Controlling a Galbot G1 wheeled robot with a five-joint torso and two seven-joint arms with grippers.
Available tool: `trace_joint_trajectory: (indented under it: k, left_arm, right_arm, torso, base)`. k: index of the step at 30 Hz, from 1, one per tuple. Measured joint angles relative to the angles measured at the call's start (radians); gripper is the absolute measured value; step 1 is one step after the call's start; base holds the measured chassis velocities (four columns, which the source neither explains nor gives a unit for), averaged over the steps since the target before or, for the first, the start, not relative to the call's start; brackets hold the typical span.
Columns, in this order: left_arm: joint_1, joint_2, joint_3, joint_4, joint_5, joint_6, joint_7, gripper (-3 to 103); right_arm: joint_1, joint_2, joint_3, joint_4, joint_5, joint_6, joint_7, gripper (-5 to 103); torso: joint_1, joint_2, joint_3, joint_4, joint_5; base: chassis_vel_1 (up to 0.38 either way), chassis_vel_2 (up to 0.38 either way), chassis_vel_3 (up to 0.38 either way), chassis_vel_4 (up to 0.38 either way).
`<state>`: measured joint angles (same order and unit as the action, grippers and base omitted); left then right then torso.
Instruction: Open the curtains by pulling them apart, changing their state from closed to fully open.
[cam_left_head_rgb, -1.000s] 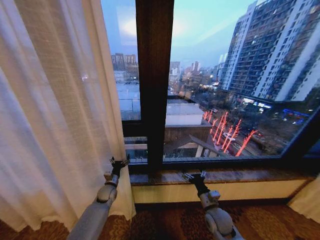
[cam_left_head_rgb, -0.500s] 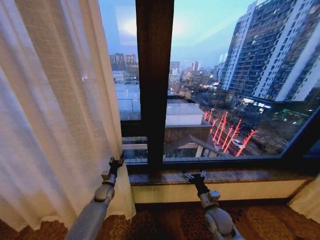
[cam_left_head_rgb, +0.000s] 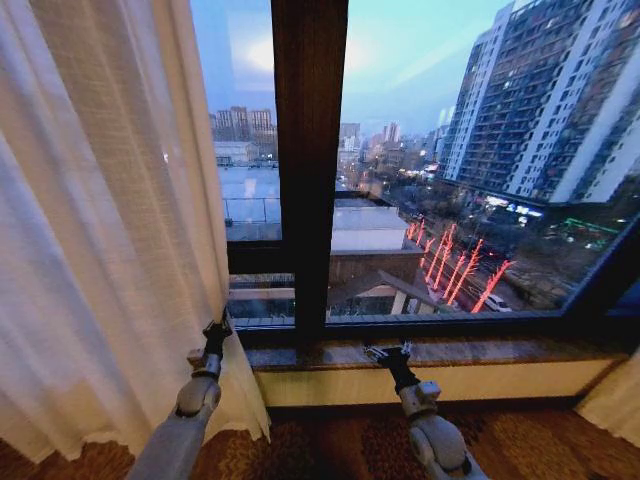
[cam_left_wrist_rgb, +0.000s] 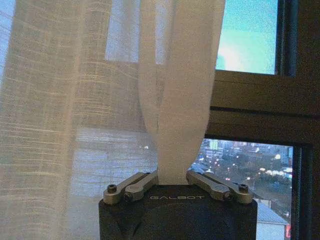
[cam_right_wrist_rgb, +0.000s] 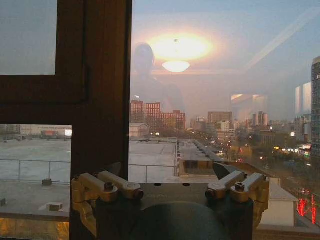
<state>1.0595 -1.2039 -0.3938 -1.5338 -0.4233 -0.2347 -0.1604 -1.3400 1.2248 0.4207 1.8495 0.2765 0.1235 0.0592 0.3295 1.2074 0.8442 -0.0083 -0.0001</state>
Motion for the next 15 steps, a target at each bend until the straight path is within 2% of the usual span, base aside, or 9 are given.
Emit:
trace_joint_trajectory:
  k: [10,15]
  left_arm:
    - [0.129,0.016,-0.052,-0.078,0.004,-0.007,-0.005,0]
    - [0.161,0.019,-0.067,-0.092,0.004,-0.046,-0.009,0]
  right_arm:
    - [0.000,0.000,0.000,0.000,0.000,0.000,0.000,100]
    - [0.000,0.000,0.000,0.000,0.000,0.000,0.000,100]
  torso:
    - [0.000,0.000,0.000,0.0003,0.0001]
    - [0.000,0.000,0.000,0.0003,0.0001]
  base:
    - [0.000,0.000,0.000,0.000]
    - [0.000,0.000,0.000,0.000]
